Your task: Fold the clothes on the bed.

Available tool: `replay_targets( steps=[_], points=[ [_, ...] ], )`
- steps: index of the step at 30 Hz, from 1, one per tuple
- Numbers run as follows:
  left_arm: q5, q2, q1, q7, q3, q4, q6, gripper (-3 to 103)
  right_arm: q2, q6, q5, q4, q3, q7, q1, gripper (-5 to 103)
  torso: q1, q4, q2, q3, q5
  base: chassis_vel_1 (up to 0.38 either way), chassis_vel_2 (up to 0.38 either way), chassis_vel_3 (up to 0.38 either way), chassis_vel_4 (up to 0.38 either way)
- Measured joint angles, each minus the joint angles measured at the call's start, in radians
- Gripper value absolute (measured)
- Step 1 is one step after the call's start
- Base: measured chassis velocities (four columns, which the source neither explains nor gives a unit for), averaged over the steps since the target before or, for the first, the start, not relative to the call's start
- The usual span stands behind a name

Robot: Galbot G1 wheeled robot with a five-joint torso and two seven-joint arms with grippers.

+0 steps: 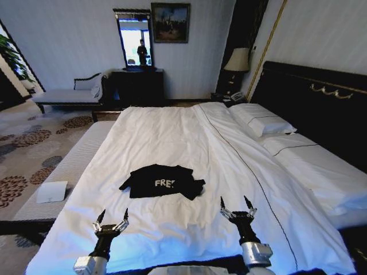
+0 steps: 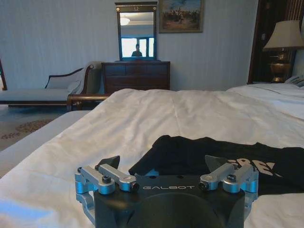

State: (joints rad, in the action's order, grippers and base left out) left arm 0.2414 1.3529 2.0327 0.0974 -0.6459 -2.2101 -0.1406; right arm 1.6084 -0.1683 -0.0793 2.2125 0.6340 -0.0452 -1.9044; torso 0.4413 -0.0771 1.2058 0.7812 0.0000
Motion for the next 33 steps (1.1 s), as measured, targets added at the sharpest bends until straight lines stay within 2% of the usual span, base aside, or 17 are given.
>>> replay_targets(
  steps=[20,30,33],
  points=[
    [0.038,0.002,0.022,0.0,-0.059,0.005,-0.019,100,0.0,-0.003,-0.04,-0.023,-0.055,0.007,-0.011,100,0.0,0.0,0.0,0.0,0.0,0.0,0.0,0.0,0.0],
    [0.04,0.002,0.016,-0.001,-0.052,0.008,-0.018,100,0.0,-0.005,-0.046,-0.032,-0.059,0.023,-0.012,100,0.0,0.0,0.0,0.0,0.0,0.0,0.0,0.0,0.0],
    [0.04,0.003,0.015,-0.001,-0.052,0.012,-0.017,100,0.0,-0.025,-0.024,-0.04,-0.064,0.033,-0.005,100,0.0,-0.0001,0.0,0.0,-0.0001,0.0,0.0,0.0,0.0]
  ],
)
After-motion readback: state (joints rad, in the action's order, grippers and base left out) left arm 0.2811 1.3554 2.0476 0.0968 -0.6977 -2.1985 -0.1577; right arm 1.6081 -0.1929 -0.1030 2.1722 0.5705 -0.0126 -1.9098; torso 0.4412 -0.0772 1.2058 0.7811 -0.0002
